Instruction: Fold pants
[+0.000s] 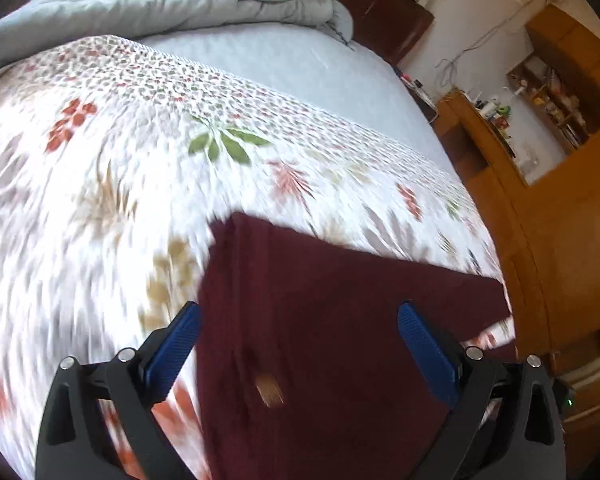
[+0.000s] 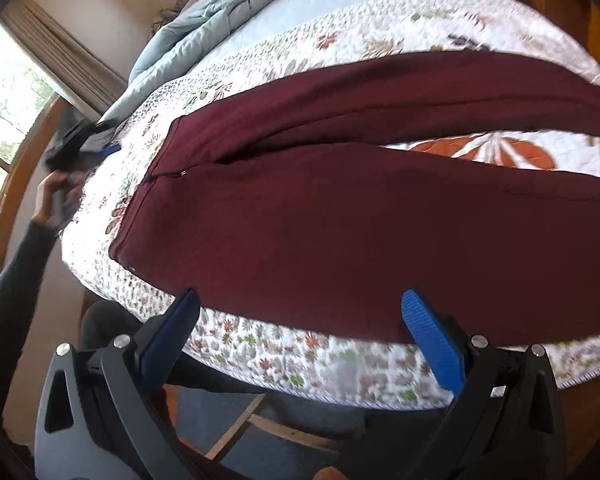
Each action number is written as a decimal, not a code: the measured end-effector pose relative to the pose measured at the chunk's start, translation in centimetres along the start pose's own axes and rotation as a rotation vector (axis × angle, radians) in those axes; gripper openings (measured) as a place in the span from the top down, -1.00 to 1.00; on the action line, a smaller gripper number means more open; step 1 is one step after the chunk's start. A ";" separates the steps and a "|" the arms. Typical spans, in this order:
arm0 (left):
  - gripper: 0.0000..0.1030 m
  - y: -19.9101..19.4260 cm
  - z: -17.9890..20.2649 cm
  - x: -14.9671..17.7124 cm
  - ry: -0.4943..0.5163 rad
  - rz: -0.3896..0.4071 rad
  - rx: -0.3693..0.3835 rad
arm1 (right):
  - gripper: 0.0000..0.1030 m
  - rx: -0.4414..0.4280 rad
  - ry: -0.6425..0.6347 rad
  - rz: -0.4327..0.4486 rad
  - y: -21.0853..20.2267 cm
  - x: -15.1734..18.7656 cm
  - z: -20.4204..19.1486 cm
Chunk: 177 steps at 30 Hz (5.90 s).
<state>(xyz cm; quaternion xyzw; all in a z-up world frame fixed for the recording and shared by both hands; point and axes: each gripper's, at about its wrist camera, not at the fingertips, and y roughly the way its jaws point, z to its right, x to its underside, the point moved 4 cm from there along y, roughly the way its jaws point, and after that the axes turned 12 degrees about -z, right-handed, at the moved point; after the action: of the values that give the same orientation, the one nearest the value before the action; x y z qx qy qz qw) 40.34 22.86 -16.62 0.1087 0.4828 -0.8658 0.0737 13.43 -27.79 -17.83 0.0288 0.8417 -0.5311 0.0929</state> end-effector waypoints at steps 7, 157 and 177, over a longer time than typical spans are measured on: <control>-0.92 8.7 -5.3 -5.5 -0.049 -0.137 -0.006 | -0.95 -0.055 0.061 -0.059 2.3 -2.9 2.1; -0.09 0.1 0.6 24.1 -0.617 0.339 0.198 | -0.31 -0.380 0.822 0.479 -13.0 8.8 38.5; 0.44 3.5 -1.0 20.5 -0.806 0.183 0.310 | -0.38 -0.408 0.825 0.465 -12.9 8.3 39.1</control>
<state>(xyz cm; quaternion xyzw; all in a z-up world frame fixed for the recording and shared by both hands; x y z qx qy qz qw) 21.46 21.46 -25.29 -0.1853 0.2681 -0.8913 0.3153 8.31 -68.95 -24.26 0.4035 0.8661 -0.2658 -0.1278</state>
